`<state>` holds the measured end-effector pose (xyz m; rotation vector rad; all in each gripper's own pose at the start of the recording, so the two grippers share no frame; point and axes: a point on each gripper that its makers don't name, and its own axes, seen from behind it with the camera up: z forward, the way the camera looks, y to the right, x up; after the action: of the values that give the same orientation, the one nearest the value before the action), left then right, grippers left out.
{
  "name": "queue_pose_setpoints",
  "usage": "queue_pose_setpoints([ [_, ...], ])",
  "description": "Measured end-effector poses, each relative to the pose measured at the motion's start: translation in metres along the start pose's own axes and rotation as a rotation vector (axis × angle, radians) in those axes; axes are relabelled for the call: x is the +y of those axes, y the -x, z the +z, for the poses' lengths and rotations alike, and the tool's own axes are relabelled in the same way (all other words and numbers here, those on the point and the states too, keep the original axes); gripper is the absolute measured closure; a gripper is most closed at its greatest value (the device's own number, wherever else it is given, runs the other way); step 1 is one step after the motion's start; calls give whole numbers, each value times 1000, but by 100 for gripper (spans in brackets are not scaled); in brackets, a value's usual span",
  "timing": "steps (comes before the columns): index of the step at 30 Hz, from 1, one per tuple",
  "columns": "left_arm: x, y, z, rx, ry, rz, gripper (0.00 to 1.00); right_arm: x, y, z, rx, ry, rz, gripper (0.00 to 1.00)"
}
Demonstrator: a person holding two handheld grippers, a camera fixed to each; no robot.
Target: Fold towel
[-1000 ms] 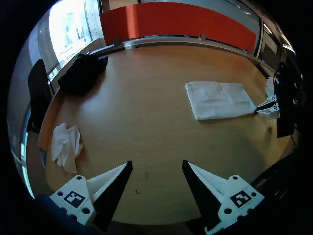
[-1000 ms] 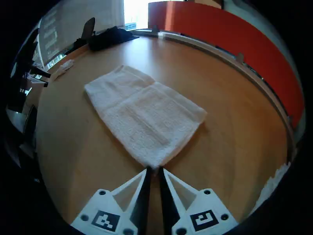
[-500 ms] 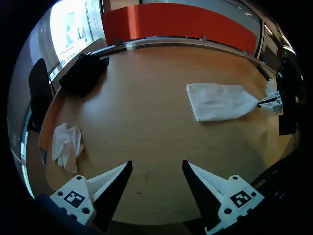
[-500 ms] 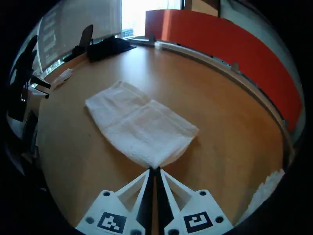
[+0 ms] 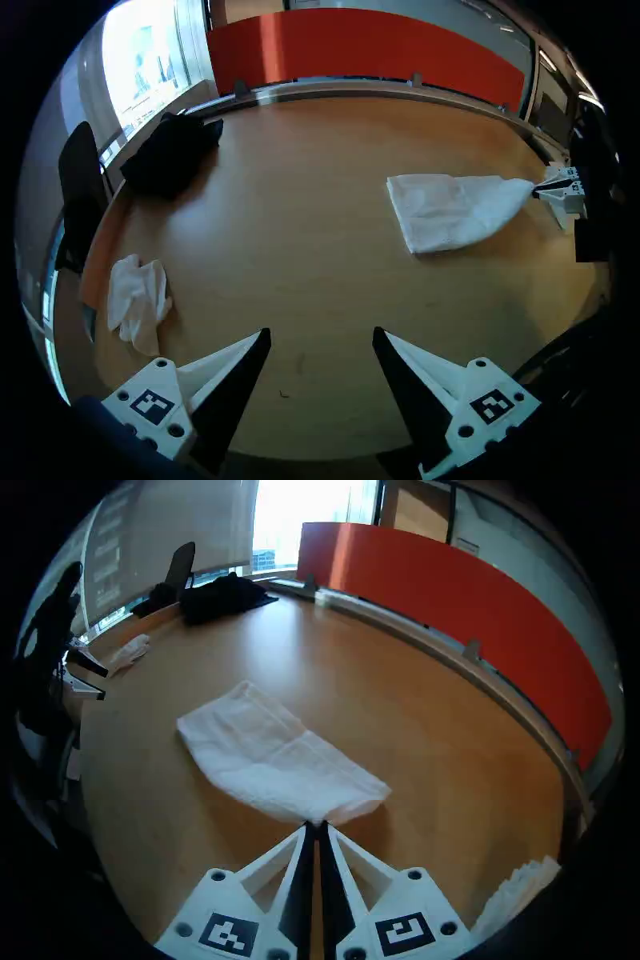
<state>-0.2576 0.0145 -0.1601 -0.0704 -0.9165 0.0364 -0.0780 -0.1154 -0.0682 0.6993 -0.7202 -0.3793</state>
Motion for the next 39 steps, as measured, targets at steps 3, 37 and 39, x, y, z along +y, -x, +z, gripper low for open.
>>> queue_pose_setpoints([
  [3,-1,0,-1,1,-3,-3,5,2,-4,-3,10,6,0,96],
  [37,-6,7,-17,18,-13,-82,5,-123,-119,72,98,-262,-181,96],
  [39,-7,7,-19,20,-16,-88,6,-133,-120,78,92,-279,-183,96],
])
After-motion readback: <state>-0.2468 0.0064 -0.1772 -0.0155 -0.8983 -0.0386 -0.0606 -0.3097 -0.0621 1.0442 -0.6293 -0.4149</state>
